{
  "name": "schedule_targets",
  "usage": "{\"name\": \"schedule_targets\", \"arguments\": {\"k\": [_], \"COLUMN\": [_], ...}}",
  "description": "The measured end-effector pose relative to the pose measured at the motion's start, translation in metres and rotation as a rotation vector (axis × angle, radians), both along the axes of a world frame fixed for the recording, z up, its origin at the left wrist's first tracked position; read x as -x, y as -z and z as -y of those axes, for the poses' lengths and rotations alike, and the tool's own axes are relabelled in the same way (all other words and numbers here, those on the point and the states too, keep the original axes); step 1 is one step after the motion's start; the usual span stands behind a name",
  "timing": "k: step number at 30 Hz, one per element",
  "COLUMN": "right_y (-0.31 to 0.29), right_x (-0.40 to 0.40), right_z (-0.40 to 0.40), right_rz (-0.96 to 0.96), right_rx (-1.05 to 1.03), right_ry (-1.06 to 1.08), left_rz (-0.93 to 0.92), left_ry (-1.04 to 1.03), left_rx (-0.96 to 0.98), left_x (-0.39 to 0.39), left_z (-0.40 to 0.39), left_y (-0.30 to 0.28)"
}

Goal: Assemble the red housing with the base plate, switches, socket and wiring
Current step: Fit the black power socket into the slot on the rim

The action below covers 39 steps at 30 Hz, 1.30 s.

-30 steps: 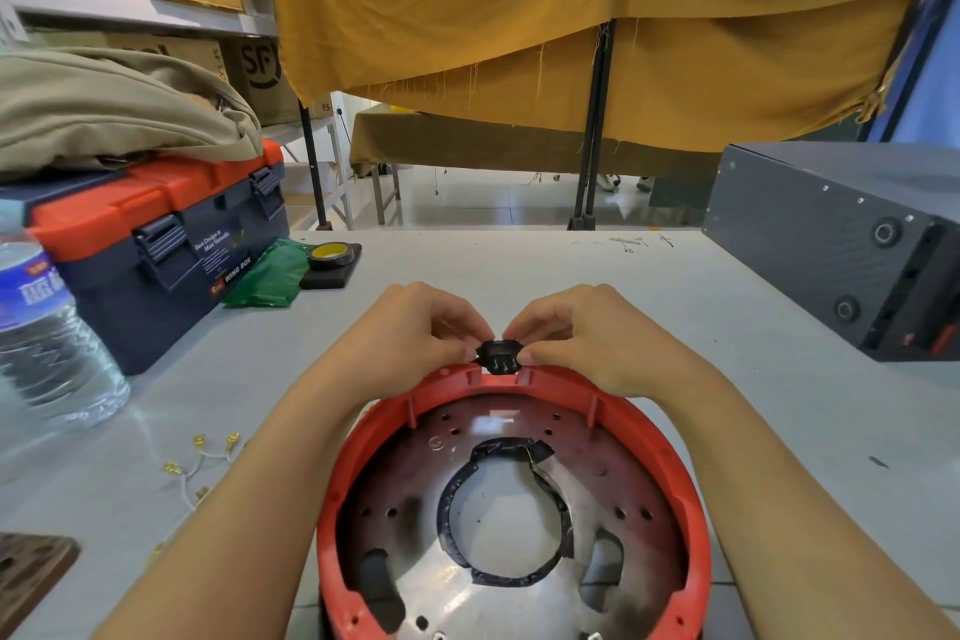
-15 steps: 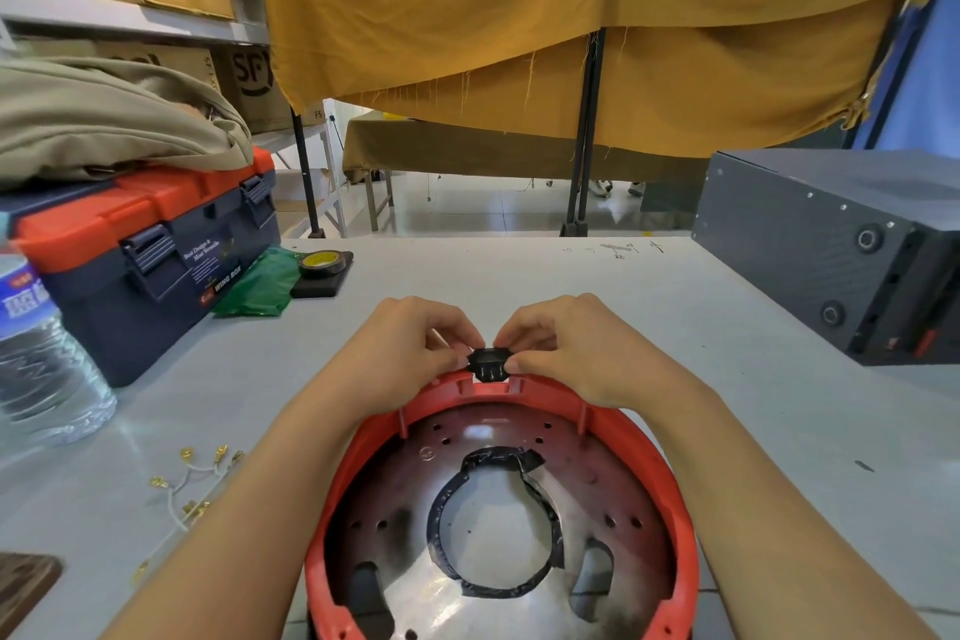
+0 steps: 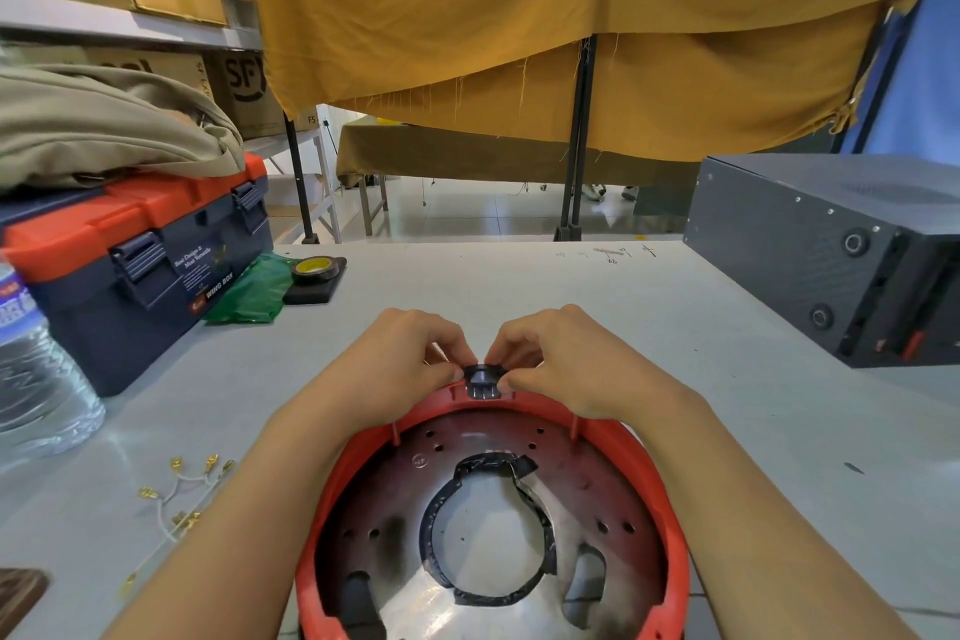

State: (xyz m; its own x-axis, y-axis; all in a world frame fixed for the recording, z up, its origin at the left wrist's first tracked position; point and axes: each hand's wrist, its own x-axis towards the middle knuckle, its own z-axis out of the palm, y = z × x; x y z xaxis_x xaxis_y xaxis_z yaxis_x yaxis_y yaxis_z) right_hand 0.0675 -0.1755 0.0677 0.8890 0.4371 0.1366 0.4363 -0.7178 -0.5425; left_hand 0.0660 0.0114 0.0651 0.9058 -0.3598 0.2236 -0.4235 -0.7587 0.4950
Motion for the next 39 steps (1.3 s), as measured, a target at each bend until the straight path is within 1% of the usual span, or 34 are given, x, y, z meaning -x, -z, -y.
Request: {"name": "schedule_targets", "arguments": {"k": [4, 9, 14, 19, 26, 39], "right_y": [-0.004, -0.012, -0.012, -0.011, -0.010, -0.002], "right_x": [0.002, 0.007, 0.008, 0.007, 0.005, 0.003], "right_z": [0.002, 0.005, 0.003, 0.006, 0.008, -0.001], "right_rz": [0.001, -0.023, 0.000, -0.015, -0.019, 0.008], "right_rx": [0.054, 0.122, 0.191, 0.146, 0.116, 0.120], "right_ry": [-0.025, -0.062, -0.057, -0.037, -0.046, -0.016], "left_rz": [-0.017, -0.067, -0.094, -0.140, -0.154, -0.080], "left_ry": [0.055, 0.066, 0.033, 0.050, 0.095, 0.052], "left_rx": [-0.118, -0.192, -0.163, -0.103, -0.134, -0.177], "left_x": [0.007, 0.010, 0.008, 0.007, 0.007, 0.005], "left_z": [-0.002, -0.003, -0.002, -0.006, -0.009, -0.001], "left_y": [-0.008, -0.013, -0.010, -0.009, -0.011, -0.001]}}
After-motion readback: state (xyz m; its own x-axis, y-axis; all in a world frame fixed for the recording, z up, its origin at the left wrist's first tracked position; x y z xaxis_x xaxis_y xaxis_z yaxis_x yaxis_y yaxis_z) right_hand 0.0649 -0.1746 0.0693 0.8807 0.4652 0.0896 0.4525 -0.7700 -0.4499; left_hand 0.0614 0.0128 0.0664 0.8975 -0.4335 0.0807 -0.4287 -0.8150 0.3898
